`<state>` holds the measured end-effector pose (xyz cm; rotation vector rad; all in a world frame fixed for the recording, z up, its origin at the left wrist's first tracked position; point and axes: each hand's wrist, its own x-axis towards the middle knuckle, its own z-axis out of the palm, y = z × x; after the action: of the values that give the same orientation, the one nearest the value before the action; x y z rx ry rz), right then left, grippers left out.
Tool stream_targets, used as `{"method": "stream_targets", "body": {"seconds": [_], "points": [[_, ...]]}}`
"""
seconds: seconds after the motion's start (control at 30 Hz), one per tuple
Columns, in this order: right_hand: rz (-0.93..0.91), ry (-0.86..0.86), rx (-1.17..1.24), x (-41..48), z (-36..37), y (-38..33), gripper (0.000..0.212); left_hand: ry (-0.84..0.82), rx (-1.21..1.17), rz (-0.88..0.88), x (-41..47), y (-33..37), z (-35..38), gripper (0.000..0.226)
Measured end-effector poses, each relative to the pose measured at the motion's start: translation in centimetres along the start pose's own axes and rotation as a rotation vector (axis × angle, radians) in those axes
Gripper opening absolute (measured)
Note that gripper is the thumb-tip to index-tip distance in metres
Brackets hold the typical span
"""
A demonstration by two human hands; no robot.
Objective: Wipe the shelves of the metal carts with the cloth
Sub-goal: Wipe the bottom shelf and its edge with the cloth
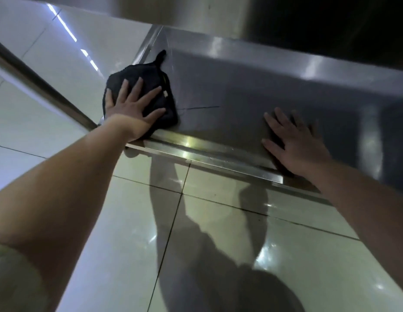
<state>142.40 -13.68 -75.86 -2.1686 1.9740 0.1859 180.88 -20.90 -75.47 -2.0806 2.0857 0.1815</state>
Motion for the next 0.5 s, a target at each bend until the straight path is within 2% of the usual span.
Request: {"method": "stream_targets", "body": {"seconds": [0.13,0.27,0.4,0.5], "points": [[0.152,-0.037,0.005,-2.3,0.4,4.1,0.064,-0.008,-0.042,-0.028,-0.6,2.7,0.1,0.061],[0.187,0.022,0.014,-2.5,0.9,3.7,0.06,0.009,-0.056,0.13,-2.9,10.0,0.4,0.064],[0.181,0.123,0.37,-2.6,0.1,4.4,0.062,-0.001,-0.055,0.385,-5.8,21.8,0.6,0.067],[0.195,0.18,0.546,-3.1,-0.5,4.6,0.053,-0.036,-0.031,0.552,-7.6,27.9,0.4,0.069]]}}
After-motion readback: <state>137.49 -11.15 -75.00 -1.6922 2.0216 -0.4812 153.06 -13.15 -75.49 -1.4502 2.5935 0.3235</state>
